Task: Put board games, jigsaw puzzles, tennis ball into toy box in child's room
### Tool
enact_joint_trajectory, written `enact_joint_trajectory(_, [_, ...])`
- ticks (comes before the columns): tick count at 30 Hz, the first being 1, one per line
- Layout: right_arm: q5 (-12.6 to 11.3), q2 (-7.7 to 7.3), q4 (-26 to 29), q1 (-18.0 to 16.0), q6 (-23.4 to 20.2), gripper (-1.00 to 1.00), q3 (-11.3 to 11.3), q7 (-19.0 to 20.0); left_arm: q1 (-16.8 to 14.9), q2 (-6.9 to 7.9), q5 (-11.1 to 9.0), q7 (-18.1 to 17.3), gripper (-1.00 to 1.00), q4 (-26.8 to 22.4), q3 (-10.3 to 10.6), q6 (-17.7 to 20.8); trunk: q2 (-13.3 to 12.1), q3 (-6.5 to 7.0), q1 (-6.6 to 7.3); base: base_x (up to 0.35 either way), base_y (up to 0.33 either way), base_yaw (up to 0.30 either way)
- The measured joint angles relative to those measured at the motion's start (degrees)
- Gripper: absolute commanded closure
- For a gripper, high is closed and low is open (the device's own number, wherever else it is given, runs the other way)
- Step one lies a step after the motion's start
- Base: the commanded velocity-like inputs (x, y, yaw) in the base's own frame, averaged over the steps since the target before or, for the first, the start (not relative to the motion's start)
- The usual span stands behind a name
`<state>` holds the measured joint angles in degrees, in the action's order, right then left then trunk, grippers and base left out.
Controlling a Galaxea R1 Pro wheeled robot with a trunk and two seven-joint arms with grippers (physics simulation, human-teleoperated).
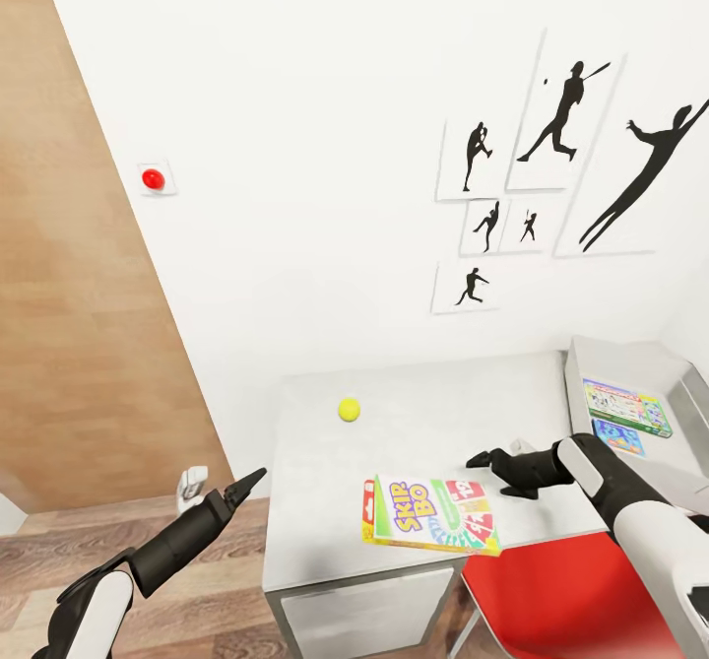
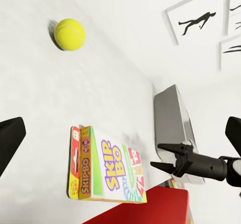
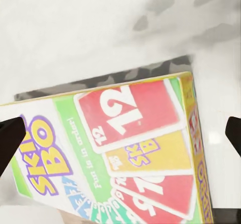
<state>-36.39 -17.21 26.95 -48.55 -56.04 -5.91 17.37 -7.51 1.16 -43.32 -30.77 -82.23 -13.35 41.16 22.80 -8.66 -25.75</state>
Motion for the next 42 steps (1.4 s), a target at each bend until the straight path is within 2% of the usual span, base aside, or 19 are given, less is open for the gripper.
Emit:
enact_joint_trajectory(9, [1.1,0.34,-1.53,-0.21,0.5,-1.0,-0.05,-0.6,0.0,0.0,-0.05,-0.01,-1.0,-0.02,0.04,0.01,0.0,0.0,0.0,0.0,0.0,0.0])
enact_joint_trajectory(15, [1.8,0.42,-1.92,-0.18,2.57,-1.0,-0.1,-0.55,0.0,0.0,-0.06,-0.01,-1.0,-0.02,0.05,0.02,0.0,0.0,0.0,0.0,0.0,0.0])
enact_joint_trajectory(25, [2.15,0.47,-2.11,0.06,4.97,-1.0,-0.16,-0.32,0.0,0.0,-0.02,-0.01,-1.0,-0.02,0.1,-0.02,0.0,0.0,0.0,0.0,0.0,0.0])
enact_joint_trajectory(42, [2.13,0.44,-1.95,0.12,5.46,-1.0,-0.03,-0.24,-0.01,0.0,-0.05,-0.05,-1.0,-0.1,0.14,-0.01,0.0,0.0,0.0,0.0,0.0,0.0])
